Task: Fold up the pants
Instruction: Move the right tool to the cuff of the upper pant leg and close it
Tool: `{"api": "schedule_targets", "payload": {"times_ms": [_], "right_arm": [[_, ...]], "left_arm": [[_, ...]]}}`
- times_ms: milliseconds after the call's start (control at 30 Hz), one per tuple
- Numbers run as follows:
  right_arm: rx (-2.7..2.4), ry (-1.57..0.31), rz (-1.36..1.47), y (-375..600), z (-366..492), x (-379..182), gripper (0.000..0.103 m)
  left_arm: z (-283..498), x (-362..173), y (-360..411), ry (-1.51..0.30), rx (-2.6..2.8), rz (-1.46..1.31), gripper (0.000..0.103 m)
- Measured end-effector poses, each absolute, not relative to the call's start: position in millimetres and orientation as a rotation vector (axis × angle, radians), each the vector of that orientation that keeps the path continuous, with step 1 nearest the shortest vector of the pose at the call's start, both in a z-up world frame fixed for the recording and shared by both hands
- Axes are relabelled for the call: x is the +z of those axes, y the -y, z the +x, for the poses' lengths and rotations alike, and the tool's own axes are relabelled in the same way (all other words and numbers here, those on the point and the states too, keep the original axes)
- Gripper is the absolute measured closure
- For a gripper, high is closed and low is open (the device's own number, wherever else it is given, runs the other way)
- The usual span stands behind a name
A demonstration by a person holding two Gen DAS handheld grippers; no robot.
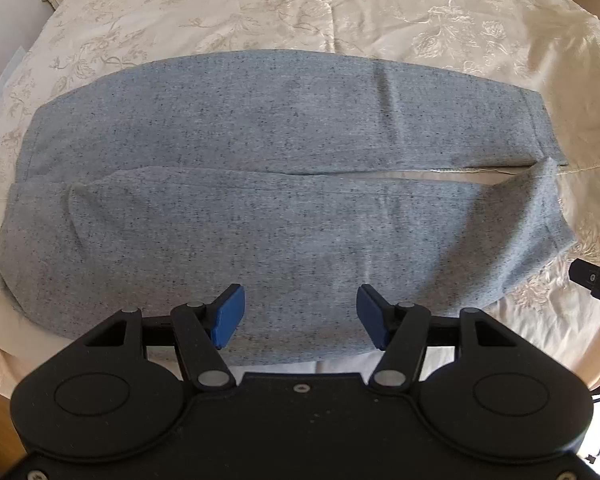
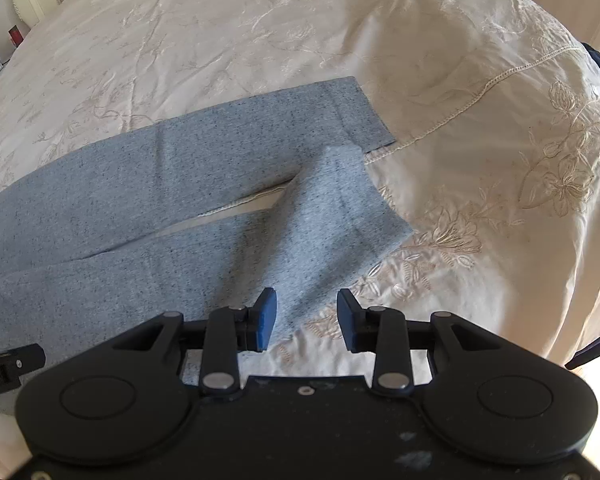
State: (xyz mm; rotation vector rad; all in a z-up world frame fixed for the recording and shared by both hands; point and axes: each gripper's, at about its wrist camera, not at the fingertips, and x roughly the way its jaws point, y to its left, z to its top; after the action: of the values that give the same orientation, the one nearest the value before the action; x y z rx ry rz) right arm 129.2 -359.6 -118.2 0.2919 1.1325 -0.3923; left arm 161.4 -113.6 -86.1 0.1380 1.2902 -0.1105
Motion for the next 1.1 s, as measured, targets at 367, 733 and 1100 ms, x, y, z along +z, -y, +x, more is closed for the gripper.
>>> {"api": "schedule_targets", "payload": {"times_ms": [367,733,1100], "right_arm": [[-0.403,-1.125,0.278,409.5,127.1,-152.7,0.068],[-0.443,-1.090,0.318,458.0,139.7,-191.0,0.068],[-0.432,-1.156,0.472,475.4,171.9,-239.5,0.066]], "left_arm": [[153.4,-77.6,152.6,-1.242,-0.096,0.229,0.039],[152.4,-86.7,149.6,-1.292,-0.016,0.258,0.039],[154.6,-86.4,138.9,-1.314,0.047,0.214,0.039]]}}
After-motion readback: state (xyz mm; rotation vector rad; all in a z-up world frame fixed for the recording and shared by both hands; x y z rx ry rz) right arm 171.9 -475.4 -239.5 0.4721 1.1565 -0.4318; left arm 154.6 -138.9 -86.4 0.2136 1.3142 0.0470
